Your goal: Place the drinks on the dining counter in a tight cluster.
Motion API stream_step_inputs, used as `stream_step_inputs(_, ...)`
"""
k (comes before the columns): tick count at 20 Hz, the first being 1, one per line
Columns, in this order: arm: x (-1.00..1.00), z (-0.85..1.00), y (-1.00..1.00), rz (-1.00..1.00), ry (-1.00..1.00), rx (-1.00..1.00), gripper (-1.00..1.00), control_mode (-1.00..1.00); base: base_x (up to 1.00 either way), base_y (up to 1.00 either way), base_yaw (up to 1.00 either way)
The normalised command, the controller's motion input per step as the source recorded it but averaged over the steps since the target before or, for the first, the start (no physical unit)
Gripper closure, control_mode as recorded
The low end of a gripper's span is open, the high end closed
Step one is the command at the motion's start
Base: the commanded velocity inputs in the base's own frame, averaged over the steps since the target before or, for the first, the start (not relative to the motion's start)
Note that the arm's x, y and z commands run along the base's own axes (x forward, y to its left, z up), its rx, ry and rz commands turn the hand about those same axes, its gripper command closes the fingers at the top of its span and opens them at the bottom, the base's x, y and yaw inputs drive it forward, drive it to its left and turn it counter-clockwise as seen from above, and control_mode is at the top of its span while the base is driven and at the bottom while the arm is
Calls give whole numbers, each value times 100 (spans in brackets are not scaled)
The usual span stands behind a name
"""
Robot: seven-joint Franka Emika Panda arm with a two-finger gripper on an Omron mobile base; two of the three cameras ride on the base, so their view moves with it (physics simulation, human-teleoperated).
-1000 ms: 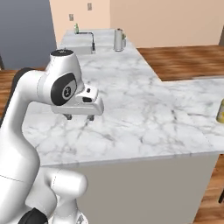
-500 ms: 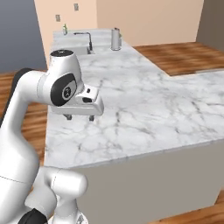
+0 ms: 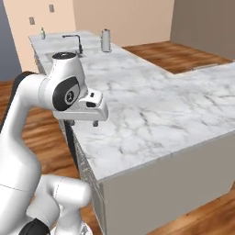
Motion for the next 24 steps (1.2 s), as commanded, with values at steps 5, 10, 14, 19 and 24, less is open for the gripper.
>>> stream_step_inputs(5, 0, 0, 0, 0, 0, 0, -100, 100, 5, 100, -36)
stream_step_inputs(10, 0, 0, 0, 0, 0, 0, -100, 100, 5, 100, -18)
stream_step_inputs(14, 0, 0, 0, 0, 0, 0, -100, 100, 4, 96, -15)
stream_step_inputs(19, 0, 0, 0, 0, 0, 0, -100, 100, -12, 91, -29)
stream_step_inputs(24, 0, 0, 0, 0, 0, 0, -100, 100, 0, 100, -46)
